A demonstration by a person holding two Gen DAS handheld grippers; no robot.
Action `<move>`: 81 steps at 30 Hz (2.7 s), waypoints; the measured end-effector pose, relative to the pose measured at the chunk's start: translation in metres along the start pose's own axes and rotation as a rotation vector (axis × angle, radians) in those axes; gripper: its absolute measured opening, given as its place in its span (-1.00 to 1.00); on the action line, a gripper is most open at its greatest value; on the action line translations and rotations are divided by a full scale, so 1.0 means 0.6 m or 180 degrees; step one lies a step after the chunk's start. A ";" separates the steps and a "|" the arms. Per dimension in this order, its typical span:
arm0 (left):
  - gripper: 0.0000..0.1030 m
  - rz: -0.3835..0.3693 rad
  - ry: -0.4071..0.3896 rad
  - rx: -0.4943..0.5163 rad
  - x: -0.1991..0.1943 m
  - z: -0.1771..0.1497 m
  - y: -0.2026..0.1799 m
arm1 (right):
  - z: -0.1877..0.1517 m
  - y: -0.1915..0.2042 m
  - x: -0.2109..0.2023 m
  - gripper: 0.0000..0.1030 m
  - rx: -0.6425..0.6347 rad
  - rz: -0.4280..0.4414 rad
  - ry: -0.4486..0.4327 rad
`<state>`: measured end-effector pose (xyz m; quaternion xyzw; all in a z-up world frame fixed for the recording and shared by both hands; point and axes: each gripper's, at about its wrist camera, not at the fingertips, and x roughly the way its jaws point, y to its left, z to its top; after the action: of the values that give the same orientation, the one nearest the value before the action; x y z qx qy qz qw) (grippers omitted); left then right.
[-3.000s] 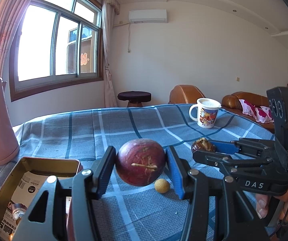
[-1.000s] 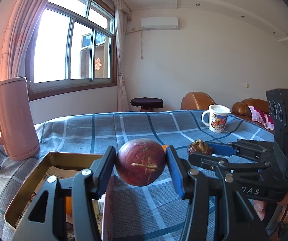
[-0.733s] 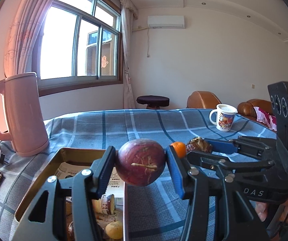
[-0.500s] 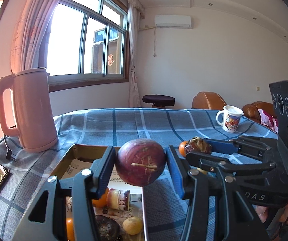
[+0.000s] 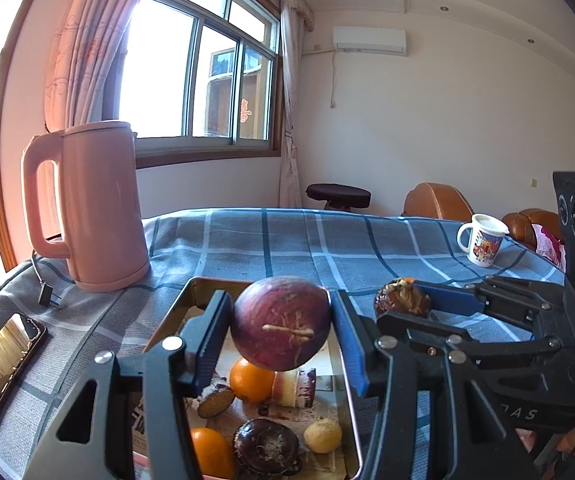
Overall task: Organize fruits
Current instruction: 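Lower the passion fruit into the tin with the left gripper while the right lowers the water chestnut, then open both grippers to release the passion fruit and water chestnut into the tin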
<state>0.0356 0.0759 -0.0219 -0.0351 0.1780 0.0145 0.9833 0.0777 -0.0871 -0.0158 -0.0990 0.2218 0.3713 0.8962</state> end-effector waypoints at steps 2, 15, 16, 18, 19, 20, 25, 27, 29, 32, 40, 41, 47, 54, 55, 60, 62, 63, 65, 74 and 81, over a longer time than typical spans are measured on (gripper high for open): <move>0.03 0.0023 0.0015 -0.0017 0.000 -0.002 0.006 | 0.002 0.005 0.003 -0.19 -0.0011 0.0021 0.0002; 0.04 0.0193 0.0078 -0.0163 -0.007 0.000 0.057 | 0.010 0.039 0.026 -0.19 -0.0084 0.0127 0.0054; 0.04 0.0209 0.0083 -0.0182 -0.007 0.000 0.063 | 0.010 0.042 0.028 -0.19 -0.0089 0.0135 0.0056; 0.04 0.0228 0.0101 -0.0214 -0.008 0.000 0.073 | 0.012 0.046 0.032 -0.19 -0.0096 0.0157 0.0066; 0.04 0.0238 0.0117 -0.0225 -0.008 -0.001 0.077 | 0.012 0.049 0.034 -0.19 -0.0103 0.0170 0.0074; 0.04 0.0243 0.0140 -0.0233 -0.007 -0.001 0.082 | 0.011 0.053 0.035 -0.19 -0.0115 0.0179 0.0080; 0.03 0.0268 0.0250 -0.0241 -0.001 -0.009 0.088 | 0.008 0.066 0.047 -0.19 -0.0159 0.0211 0.0143; 0.03 0.0271 0.0277 -0.0226 0.001 -0.011 0.086 | 0.006 0.068 0.052 -0.19 -0.0157 0.0221 0.0168; 0.04 0.0268 0.0296 -0.0211 0.003 -0.012 0.085 | 0.004 0.069 0.055 -0.19 -0.0150 0.0231 0.0191; 0.04 0.0256 0.0317 -0.0201 0.004 -0.015 0.084 | 0.002 0.069 0.058 -0.19 -0.0143 0.0240 0.0215; 0.03 0.0255 0.0371 -0.0186 0.008 -0.016 0.085 | -0.004 0.076 0.066 -0.19 -0.0167 0.0274 0.0293; 0.03 0.0255 0.0385 -0.0183 0.009 -0.016 0.085 | -0.005 0.077 0.068 -0.19 -0.0173 0.0278 0.0304; 0.03 0.0251 0.0454 -0.0176 0.015 -0.017 0.084 | -0.009 0.080 0.069 -0.19 -0.0188 0.0285 0.0335; 0.03 0.0249 0.0535 -0.0151 0.022 -0.018 0.083 | -0.010 0.080 0.070 -0.19 -0.0193 0.0306 0.0351; 0.03 0.0242 0.0546 -0.0154 0.023 -0.018 0.084 | -0.010 0.081 0.071 -0.19 -0.0197 0.0310 0.0358; 0.03 0.0232 0.0595 -0.0161 0.027 -0.020 0.085 | -0.011 0.083 0.074 -0.19 -0.0210 0.0332 0.0397; 0.04 0.0242 0.0609 -0.0155 0.028 -0.020 0.085 | -0.012 0.084 0.076 -0.19 -0.0215 0.0342 0.0422; 0.04 0.0242 0.0612 -0.0156 0.028 -0.020 0.085 | -0.013 0.085 0.077 -0.19 -0.0220 0.0347 0.0437; 0.04 0.0240 0.0623 -0.0154 0.029 -0.020 0.086 | -0.013 0.086 0.081 -0.19 -0.0230 0.0364 0.0472; 0.52 0.0270 0.0473 -0.0282 0.006 -0.014 0.092 | -0.020 0.093 0.074 0.15 -0.0340 0.0391 0.0531; 0.70 0.0158 0.0283 -0.0355 -0.013 0.009 0.070 | -0.022 0.007 0.021 0.15 -0.0230 -0.0054 0.0464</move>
<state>0.0287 0.1181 -0.0168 -0.0860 0.2213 0.0473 0.9703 0.0784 -0.0811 -0.0334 -0.1600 0.2720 0.3633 0.8766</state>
